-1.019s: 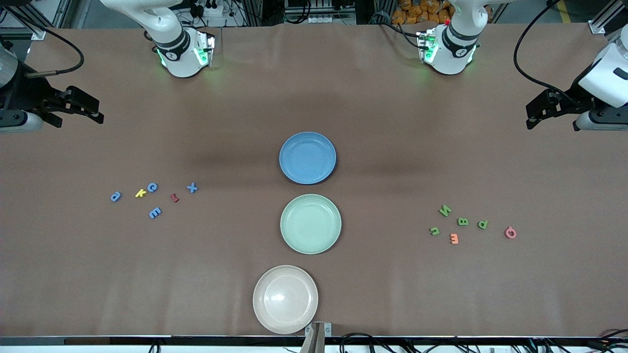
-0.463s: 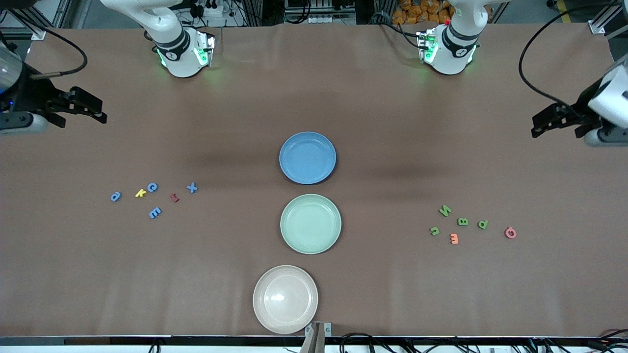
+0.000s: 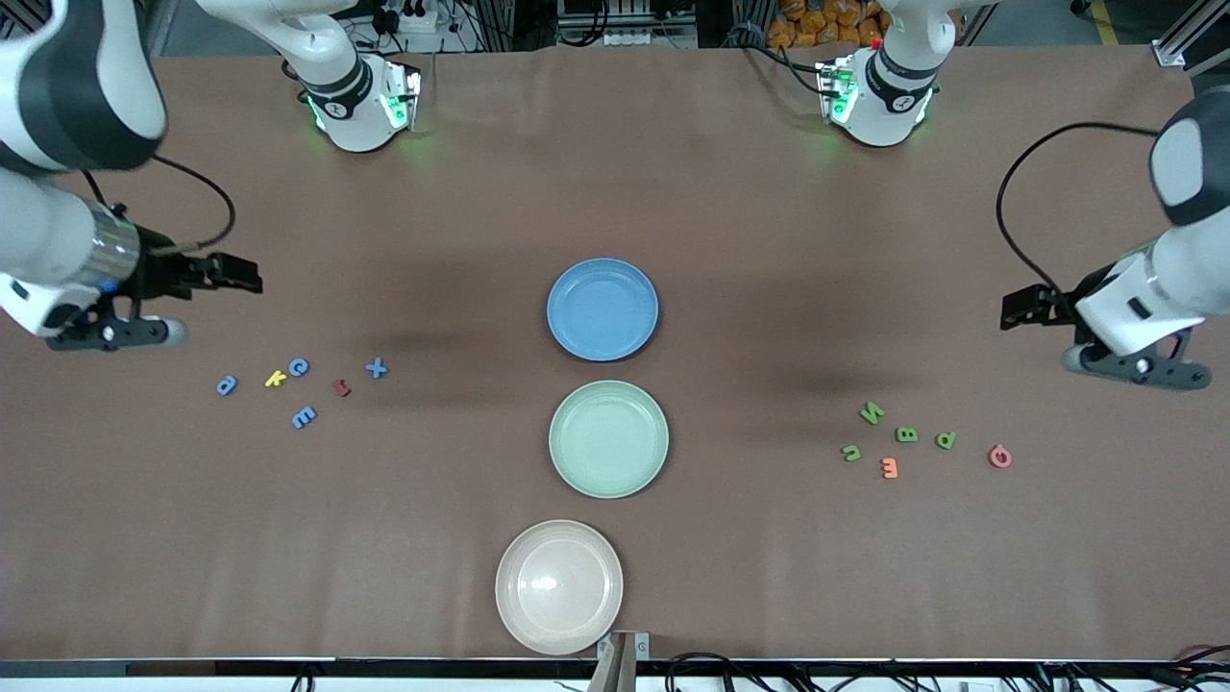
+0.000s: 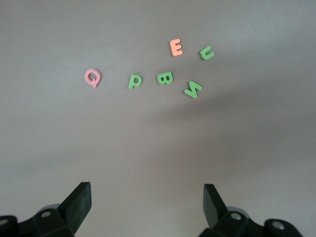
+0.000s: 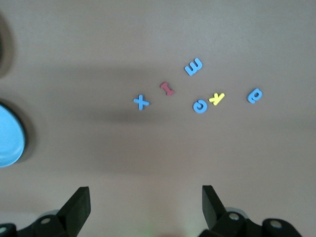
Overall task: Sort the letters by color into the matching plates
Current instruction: 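Grasp the blue C with the right gripper while the left gripper grasps green P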
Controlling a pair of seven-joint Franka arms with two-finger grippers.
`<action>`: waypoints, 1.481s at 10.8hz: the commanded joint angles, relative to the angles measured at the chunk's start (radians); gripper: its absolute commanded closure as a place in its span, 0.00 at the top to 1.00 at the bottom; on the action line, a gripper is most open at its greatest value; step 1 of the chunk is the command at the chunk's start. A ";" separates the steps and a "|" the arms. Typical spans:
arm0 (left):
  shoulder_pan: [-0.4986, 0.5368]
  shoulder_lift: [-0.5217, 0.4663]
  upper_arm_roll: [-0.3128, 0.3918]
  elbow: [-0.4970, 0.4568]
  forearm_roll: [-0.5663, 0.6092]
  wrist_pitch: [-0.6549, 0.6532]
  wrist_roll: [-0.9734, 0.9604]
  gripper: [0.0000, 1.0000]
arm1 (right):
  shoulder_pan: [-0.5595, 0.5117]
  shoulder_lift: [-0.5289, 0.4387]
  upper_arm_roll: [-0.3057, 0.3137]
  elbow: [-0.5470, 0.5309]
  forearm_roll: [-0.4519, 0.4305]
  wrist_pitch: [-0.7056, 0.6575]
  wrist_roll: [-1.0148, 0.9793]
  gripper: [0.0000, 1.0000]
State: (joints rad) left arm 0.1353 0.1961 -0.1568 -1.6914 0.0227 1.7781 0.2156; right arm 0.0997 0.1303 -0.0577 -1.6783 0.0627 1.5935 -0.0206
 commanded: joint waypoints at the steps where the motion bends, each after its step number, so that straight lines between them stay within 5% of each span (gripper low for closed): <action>1: 0.003 0.197 -0.001 0.100 0.023 0.064 0.200 1.00 | -0.001 0.005 0.004 -0.166 0.014 0.199 -0.010 1.00; 4: -0.019 0.348 0.003 0.170 0.093 0.157 0.257 1.00 | 0.034 0.050 0.006 -0.352 0.014 0.533 -0.010 1.00; 6: -0.029 0.428 0.000 0.174 0.161 0.269 0.267 1.00 | 0.026 0.148 0.004 -0.356 0.009 0.633 -0.015 0.95; 9: -0.063 0.535 0.003 0.229 0.178 0.362 0.330 1.00 | 0.016 0.196 0.002 -0.359 -0.032 0.663 -0.151 0.94; 12: -0.062 0.604 0.020 0.252 0.192 0.414 0.444 1.00 | -0.017 0.227 0.002 -0.434 -0.078 0.793 -0.468 0.95; 16: -0.062 0.637 0.048 0.246 0.203 0.419 0.461 1.00 | -0.113 0.244 0.006 -0.460 -0.090 0.798 -0.905 0.89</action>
State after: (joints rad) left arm 0.0788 0.8104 -0.1220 -1.4678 0.1930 2.1976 0.6619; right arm 0.0251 0.3813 -0.0635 -2.1194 -0.0081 2.3799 -0.7551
